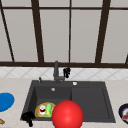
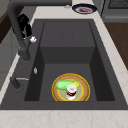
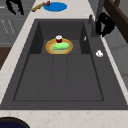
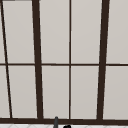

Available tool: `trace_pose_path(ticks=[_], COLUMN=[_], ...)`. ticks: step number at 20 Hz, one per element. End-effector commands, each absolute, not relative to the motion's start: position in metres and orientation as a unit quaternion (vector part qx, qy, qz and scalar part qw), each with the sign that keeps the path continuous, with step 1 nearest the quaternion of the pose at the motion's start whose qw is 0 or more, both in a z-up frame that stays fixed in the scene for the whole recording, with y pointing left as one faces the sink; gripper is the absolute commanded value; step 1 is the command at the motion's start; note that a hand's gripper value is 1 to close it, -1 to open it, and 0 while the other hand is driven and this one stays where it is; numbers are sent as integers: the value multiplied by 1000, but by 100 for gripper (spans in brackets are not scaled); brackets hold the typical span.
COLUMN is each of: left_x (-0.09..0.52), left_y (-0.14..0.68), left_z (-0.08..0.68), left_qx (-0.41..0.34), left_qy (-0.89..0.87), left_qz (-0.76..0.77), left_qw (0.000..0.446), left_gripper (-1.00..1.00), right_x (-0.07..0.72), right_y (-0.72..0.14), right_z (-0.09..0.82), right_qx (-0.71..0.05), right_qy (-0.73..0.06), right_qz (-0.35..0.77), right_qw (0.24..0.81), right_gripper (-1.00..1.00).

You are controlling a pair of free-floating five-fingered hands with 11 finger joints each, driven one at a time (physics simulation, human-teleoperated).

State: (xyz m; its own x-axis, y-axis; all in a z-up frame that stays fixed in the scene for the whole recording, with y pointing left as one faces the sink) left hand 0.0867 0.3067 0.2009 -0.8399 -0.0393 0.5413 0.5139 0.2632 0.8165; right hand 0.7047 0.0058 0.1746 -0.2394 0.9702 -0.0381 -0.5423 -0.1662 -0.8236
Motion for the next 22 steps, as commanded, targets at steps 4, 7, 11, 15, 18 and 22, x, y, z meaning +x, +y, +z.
trace_pose_path(ticks=[4, 7, 11, 15, 18, 22], left_x=[87, 87, 87, 87, 87, 87], left_y=[307, 307, 307, 307, 307, 307], left_z=[201, 201, 201, 201, 201, 201], left_qx=[-156, -156, -156, -156, -156, -156], left_qy=[-759, -759, -759, -759, -759, -759], left_qz=[-586, -586, -586, -586, -586, -586], left_qw=[236, 236, 236, 236, 236, 236], left_gripper=[0, 0, 0, 0, 0, 0], right_x=[721, 721, 719, 719, 719, 720], right_y=[33, 34, 37, 40, 40, 41], right_z=[183, 184, 186, 186, 186, 186], right_qx=[-314, -321, -324, -333, -334, -337], right_qy=[-345, -340, -334, -329, -329, -329], right_qz=[708, 710, 713, 711, 709, 705], right_qw=[530, 527, 524, 526, 528, 531], right_gripper=[100, 100, 100, 100, 100, 100])
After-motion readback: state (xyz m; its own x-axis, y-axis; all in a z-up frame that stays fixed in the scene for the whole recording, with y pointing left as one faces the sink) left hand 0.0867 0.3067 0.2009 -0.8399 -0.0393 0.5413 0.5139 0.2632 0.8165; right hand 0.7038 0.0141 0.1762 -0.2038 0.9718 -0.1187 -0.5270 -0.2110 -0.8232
